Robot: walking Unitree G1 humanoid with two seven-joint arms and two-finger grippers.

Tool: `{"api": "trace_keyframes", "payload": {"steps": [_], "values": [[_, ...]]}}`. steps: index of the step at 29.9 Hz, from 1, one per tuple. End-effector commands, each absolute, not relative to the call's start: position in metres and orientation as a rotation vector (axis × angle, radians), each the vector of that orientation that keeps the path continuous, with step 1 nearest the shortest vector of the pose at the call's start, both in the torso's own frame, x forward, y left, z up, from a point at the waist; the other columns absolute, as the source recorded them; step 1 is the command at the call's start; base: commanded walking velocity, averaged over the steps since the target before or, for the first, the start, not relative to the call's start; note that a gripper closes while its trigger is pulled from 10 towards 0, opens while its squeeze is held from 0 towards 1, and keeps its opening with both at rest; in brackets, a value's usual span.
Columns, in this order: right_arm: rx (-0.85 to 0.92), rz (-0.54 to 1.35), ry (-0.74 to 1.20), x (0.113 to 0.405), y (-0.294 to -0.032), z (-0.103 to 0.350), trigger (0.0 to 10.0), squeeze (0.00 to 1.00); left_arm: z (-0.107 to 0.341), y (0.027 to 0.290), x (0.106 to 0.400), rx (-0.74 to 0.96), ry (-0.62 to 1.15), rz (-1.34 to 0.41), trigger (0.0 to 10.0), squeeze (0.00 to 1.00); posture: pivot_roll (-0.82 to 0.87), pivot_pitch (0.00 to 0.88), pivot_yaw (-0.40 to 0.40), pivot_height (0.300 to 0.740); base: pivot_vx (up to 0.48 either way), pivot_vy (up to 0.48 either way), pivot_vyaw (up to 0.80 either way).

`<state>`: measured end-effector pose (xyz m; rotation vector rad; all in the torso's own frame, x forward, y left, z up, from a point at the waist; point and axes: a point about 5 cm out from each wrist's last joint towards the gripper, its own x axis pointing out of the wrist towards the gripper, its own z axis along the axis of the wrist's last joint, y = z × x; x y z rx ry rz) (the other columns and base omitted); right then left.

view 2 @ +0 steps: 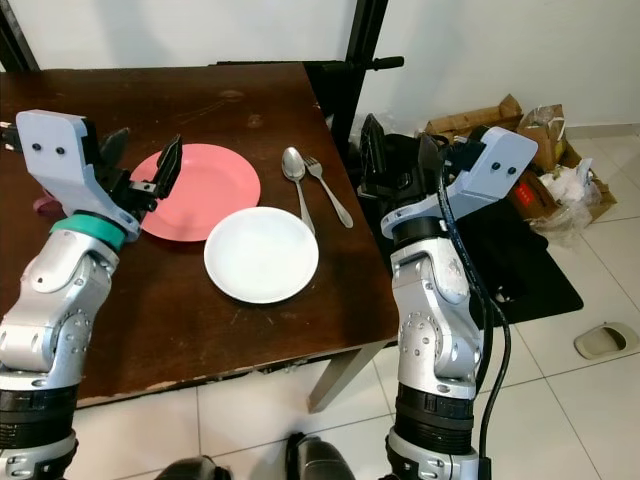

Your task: Setting the table

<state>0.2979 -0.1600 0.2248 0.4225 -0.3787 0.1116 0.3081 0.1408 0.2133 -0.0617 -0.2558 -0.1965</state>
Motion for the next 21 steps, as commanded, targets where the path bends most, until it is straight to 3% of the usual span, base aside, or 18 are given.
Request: {"api": "trace_keyframes", "payload": {"steps": [1, 21], "values": [[0.41, 0.077, -0.346, 0.298, -0.161, 0.214, 10.0, 0.0, 0.211, 0.132, 0.31, -0.04, -0.25, -0.203, 10.0, 0.0, 0.0, 0.0, 0.004, 0.74, 0.0, 0.0, 0.0], [0.344, -0.002, -0.331, 0.287, -0.17, 0.202, 10.0, 0.0, 0.194, 0.112, 0.311, 0.009, -0.233, -0.262, 10.0, 0.0, -0.07, 0.0, 0.041, 0.74, 0.0, 0.0, 0.0]]}}
